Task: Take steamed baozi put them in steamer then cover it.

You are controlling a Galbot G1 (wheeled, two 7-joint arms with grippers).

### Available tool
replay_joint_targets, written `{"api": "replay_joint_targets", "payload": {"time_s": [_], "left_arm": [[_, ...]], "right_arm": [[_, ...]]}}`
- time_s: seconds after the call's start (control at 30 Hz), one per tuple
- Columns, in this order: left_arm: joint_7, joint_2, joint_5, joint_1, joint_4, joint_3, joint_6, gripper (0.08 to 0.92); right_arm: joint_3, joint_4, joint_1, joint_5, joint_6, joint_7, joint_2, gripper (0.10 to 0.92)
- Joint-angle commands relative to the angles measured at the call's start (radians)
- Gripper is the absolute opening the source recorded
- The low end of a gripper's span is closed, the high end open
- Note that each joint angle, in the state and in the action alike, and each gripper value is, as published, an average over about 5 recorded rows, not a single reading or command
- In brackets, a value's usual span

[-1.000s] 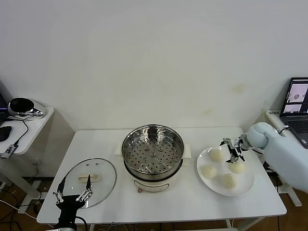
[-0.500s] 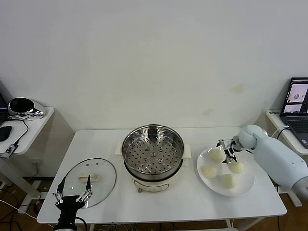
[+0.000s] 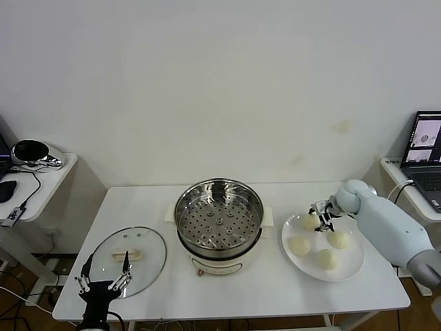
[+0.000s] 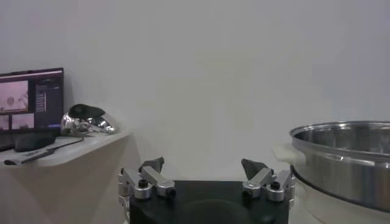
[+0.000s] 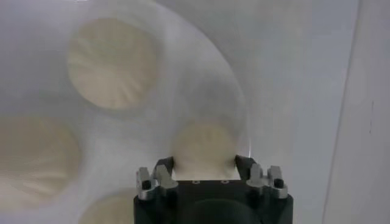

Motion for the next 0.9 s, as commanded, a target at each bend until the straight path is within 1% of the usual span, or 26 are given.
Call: {"api": "replay_joint_targets", "payload": {"time_s": [0.03, 0.27, 0.4, 0.53, 0.7, 0.9], "left_arm": [[0.0, 0.002, 0.0, 0.001, 0.0, 0.001, -0.001, 0.823], [0.002, 0.007, -0.002, -0.004, 0.006, 0.011, 0.0, 0.823], [0.004, 0.013, -0.007, -0.007, 0.009, 0.019, 0.002, 0.823], [0.006, 0.023, -0.023, -0.013, 0.013, 0.027, 0.005, 0.823], [0.007, 0.031, -0.037, -0.016, 0.023, 0.037, 0.005, 0.823], [0.007, 0.039, -0.043, -0.02, 0.03, 0.034, 0.002, 0.823]], "right_arm": [[-0.046, 0.043, 0.038, 0.061, -0.001, -0.021, -0.033, 0.6], [-0.171, 0.234, 0.167, 0.255, -0.034, -0.051, -0.147, 0.579], [-0.271, 0.331, 0.315, 0.362, -0.041, -0.065, -0.212, 0.582], [-0.393, 0.384, 0.492, 0.464, -0.035, -0.072, -0.23, 0.584], [-0.57, 0.394, 0.725, 0.588, 0.004, -0.061, -0.155, 0.583], [-0.699, 0.367, 0.843, 0.642, 0.057, -0.043, 0.004, 0.59]]}}
